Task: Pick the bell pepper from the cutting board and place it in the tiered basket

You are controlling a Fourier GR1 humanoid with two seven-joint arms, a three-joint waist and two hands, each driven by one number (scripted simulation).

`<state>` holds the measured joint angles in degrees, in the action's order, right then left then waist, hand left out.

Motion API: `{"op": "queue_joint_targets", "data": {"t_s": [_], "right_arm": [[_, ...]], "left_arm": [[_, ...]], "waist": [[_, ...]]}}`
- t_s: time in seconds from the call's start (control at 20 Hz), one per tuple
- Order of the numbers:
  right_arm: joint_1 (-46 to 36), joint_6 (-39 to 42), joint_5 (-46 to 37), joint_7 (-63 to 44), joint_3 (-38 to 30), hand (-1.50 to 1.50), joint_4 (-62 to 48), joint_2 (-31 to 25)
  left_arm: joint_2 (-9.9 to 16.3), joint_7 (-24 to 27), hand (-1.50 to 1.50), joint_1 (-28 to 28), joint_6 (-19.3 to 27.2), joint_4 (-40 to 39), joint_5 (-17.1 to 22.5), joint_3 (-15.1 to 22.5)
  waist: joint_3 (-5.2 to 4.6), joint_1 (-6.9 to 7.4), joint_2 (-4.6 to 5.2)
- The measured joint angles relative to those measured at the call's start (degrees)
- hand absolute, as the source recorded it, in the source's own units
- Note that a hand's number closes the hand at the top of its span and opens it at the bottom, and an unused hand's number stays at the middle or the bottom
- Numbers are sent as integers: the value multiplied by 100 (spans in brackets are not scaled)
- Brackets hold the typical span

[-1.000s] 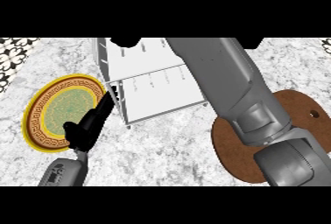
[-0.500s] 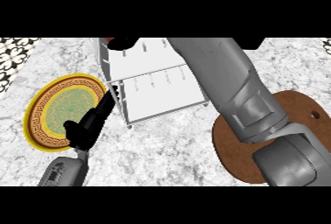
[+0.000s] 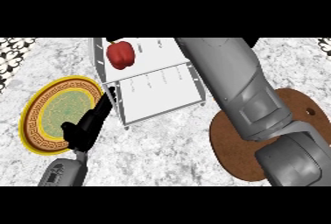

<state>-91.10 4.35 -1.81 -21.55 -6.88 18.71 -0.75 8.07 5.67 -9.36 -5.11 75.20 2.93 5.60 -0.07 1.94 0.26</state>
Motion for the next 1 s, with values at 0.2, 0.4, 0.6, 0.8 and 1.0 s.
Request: {"op": "queue_joint_targets", "data": {"t_s": [0.2,0.4,0.6,0.8,1.0], "right_arm": [[63,-835,-238,155,23,-150,118,-360],[242,-1433,-339,443,-98,-150,225,-889],[558,-1533,-117,907,-473,-150,362,-1469],[966,-1052,183,1310,-854,-150,393,-2173],[1374,-339,358,1631,-1089,-150,283,-2892]], "left_arm": [[-74,-28,0,128,123,140,-76,58],[-81,-62,0,221,113,234,-71,73],[-58,-9,0,301,77,263,-69,60],[-24,-2,0,271,38,241,-56,11],[8,32,0,253,-19,197,-34,-43]], "waist": [[2,-58,-9],[5,-74,5],[9,-87,16],[10,-106,24],[11,-93,34]]}}
